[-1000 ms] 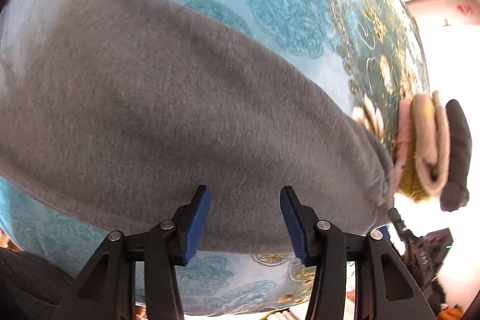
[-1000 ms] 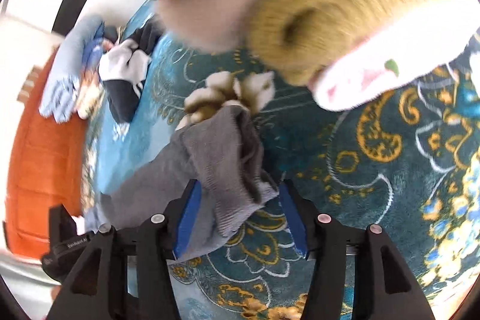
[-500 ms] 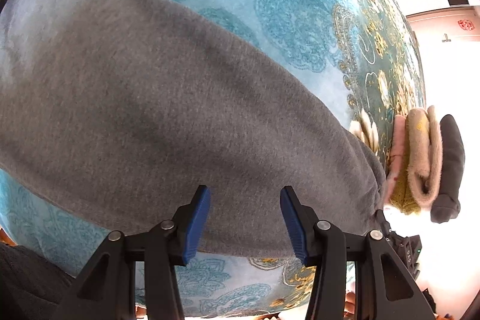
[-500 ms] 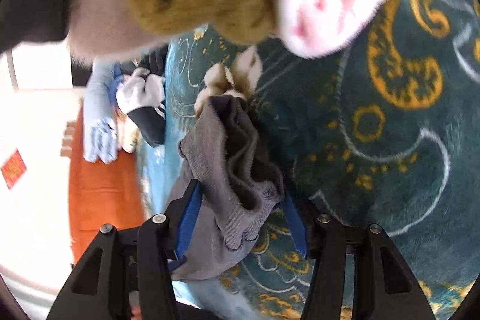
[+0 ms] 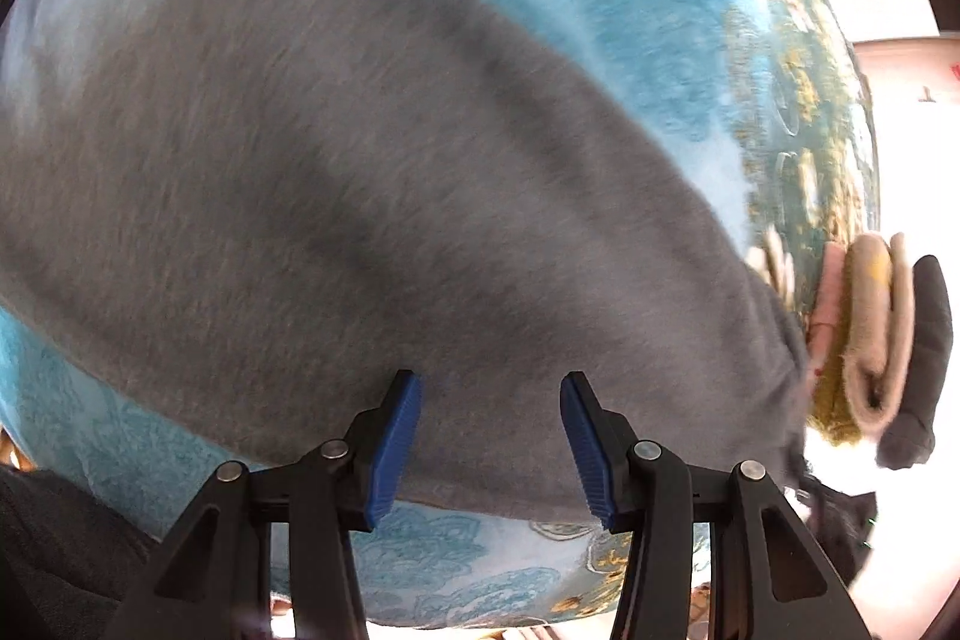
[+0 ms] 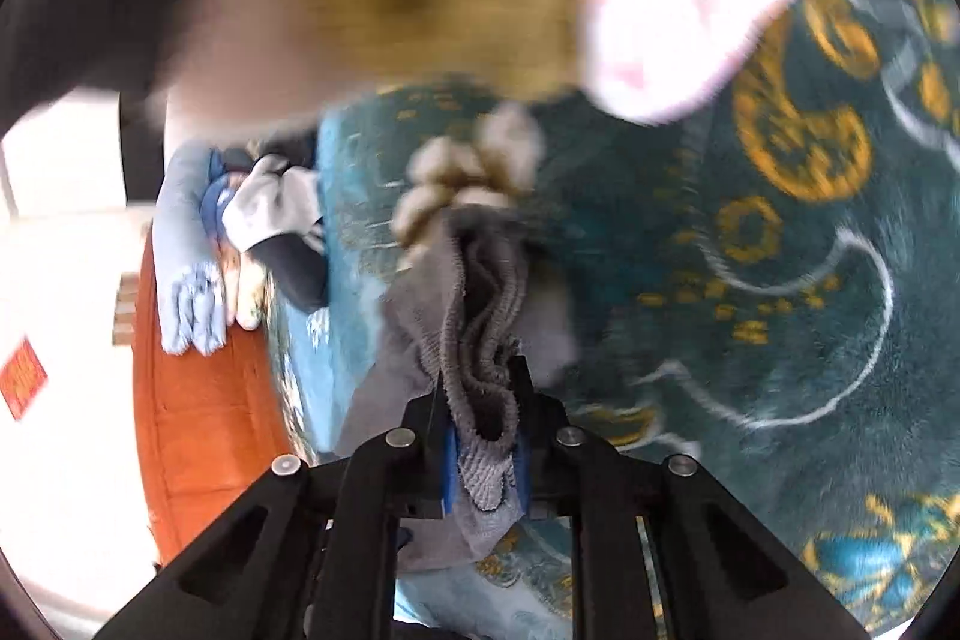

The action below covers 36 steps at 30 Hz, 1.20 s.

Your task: Fold clothes

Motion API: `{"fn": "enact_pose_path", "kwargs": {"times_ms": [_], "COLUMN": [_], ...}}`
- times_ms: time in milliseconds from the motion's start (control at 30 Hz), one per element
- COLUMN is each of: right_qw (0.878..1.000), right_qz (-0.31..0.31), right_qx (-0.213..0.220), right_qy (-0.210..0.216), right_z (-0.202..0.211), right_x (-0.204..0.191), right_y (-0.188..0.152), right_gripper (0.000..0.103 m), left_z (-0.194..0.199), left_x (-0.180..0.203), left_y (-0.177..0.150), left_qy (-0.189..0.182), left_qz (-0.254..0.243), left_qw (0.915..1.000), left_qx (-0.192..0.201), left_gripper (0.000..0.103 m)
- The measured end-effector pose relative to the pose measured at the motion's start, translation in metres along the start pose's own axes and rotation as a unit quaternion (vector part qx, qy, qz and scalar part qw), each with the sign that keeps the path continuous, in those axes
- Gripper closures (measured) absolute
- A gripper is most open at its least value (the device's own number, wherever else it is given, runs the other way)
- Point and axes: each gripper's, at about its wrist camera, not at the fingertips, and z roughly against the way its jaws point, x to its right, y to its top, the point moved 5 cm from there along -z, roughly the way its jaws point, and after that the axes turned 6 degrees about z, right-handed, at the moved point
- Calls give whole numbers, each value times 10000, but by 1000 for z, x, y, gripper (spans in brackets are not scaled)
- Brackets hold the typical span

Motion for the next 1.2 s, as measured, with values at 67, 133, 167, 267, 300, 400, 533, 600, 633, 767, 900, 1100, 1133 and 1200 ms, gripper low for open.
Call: {"fn": "enact_pose_path", "kwargs": {"times_ms": [67, 133, 167, 267, 300, 400, 533, 600, 633, 767, 900, 1100, 1133, 1200], "right_qw": [9991, 9959, 9929, 9846, 9809, 9693, 9539, 9430, 9384, 9215, 8944, 8658, 8630, 8647], "right_qz": [419, 905, 1182, 1737, 1928, 2407, 2816, 3090, 3178, 3470, 4008, 4311, 4292, 4169], "right_qx": [12, 14, 10, -119, -186, -462, -1011, -1211, -1339, -1733, -1979, -2521, -2657, -2800], "right_qy": [48, 90, 108, 178, 186, 204, 255, 221, 218, 200, -120, -320, -195, 74], "right_z": [4, 5, 4, -8, -15, -42, -88, -110, -123, -163, -207, -253, -257, -258], "right_x": [-33, -72, -95, -145, -161, -201, -234, -249, -256, -272, -283, -278, -279, -284], "right_y": [-1, -3, -6, -19, -27, -57, -110, -128, -139, -173, -201, -232, -236, -236], "right_gripper": [89, 89, 89, 89, 89, 89, 89, 89, 89, 89, 88, 77, 69, 65], "left_z": [10, 28, 38, 74, 89, 127, 160, 168, 168, 185, 180, 184, 184, 185], "left_x": [2, 5, 6, -1, -9, -38, -86, -105, -110, -136, -150, -181, -185, -191], "left_y": [2, 4, 5, 11, 13, 23, 26, 28, 30, 25, 23, 19, 19, 18], "left_qy": [-80, -330, -486, -749, -810, -936, -1137, -1172, -1138, -1037, -791, -645, -647, -677], "left_qz": [-69, -116, -128, -150, -130, 83, 549, 690, 726, 734, 792, 1074, 1115, 1185], "left_qw": [9997, 9981, 9966, 9911, 9888, 9811, 9711, 9673, 9662, 9632, 9651, 9641, 9636, 9627], "left_qx": [205, 504, 645, 1091, 1248, 1692, 2027, 2141, 2198, 2369, 2368, 2343, 2343, 2336], "left_gripper": [50, 50, 50, 50, 50, 50, 50, 50, 50, 50, 50, 50, 50, 50]}}
